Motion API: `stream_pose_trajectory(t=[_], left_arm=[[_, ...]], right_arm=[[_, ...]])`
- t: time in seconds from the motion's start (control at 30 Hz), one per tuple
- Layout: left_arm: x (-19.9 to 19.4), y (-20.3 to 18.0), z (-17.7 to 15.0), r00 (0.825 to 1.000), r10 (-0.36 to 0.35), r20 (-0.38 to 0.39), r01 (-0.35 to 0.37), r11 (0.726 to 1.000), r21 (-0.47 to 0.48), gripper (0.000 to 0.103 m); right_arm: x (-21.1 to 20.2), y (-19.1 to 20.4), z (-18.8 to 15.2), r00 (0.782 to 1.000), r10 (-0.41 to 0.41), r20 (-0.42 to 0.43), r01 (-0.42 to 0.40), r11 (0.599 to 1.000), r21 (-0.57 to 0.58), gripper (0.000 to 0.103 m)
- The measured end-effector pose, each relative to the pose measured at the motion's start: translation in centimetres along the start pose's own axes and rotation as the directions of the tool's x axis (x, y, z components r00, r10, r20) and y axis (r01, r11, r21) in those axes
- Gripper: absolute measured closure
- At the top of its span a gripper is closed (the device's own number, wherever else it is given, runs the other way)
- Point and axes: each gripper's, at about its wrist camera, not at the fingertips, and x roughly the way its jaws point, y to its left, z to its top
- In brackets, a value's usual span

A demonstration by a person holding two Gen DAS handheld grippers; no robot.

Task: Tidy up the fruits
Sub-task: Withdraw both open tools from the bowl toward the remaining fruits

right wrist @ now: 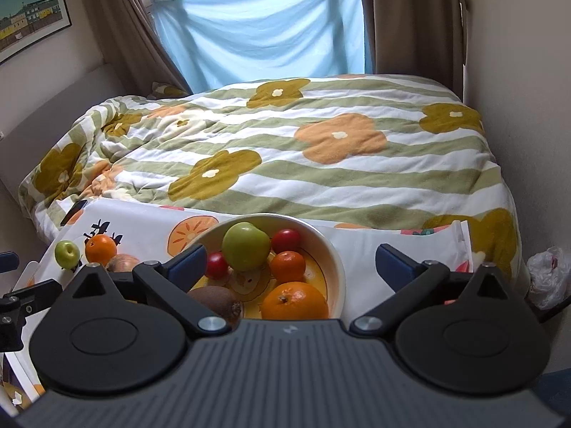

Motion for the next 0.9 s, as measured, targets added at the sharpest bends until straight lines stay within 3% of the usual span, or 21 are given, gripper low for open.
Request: stream_pose_trajectory(t=[0.4,0.67,0.9], left_arm=[[-3.7,5.4,-2.2,0.999,0.032,0.022,-0.032,0.999,0.009,0.002],[-3.2,9.6,-2.6,0.999,-0.05,0.02,0.049,0.996,0.079,0.002],[-0.5,12.8,-2.9,0.988,-0.153,-0.023,0.154,0.97,0.187,0.002]], right_arm=[[-3.2,6.5,-2.0,0.999,0.041,-0.005,-0.042,0.998,-0.056,0.0],[-2.8,11.7,-3.4,0.999,0.035,-0.038,-0.036,0.999,-0.023,0.0],[-1.2,15.5,-3.8,0.998,-0.009,-0.061,0.011,0.999,0.036,0.0]])
